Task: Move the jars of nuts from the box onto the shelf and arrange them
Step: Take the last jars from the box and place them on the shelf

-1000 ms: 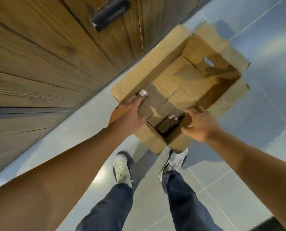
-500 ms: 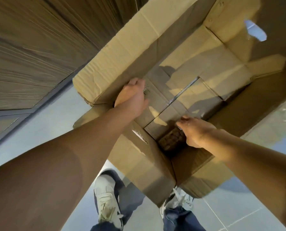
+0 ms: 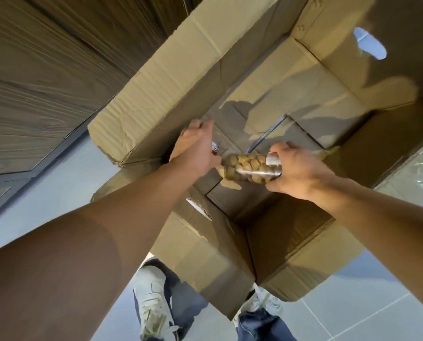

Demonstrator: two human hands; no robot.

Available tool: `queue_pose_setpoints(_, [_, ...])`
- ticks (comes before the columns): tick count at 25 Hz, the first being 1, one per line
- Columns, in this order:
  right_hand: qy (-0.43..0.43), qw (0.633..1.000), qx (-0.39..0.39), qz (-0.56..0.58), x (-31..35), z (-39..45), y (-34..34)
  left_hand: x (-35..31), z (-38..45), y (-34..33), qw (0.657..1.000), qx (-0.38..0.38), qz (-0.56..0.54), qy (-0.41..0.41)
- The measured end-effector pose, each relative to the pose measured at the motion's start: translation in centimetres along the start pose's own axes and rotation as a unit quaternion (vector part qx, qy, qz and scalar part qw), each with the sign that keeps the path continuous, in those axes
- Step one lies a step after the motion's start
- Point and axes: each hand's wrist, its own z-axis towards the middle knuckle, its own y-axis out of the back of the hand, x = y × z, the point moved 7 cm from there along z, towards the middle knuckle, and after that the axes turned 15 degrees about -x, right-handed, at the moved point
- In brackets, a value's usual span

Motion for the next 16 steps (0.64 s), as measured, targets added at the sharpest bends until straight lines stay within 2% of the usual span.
queue_pose_setpoints(3, [-0.043,0.991,-0.112,0.067,0.8,-2.4,5.9,-2.1,-1.1,5.3,0.998,-0.006,-0.061,0.0])
queue_pose_setpoints(5, [-0.06,0.982,-0.15,0.096,1.7,-5.0,10.1,-4.3,-2.4,10.2,0.995,-0.011,-0.099,-0.015])
queue_pose_setpoints(12, [-0.101,0.941,-0.289,0.146,5.5,-18.4,25.3,-14.1,-9.4,28.4,0.978,-0.039,-0.142,-0.148])
queue_pose_setpoints(16, [-0.128,0.925,-0.327,0.143,8.0,-27.5,31.7,-18.2,-15.3,37.5,0.963,-0.035,-0.129,-0.233])
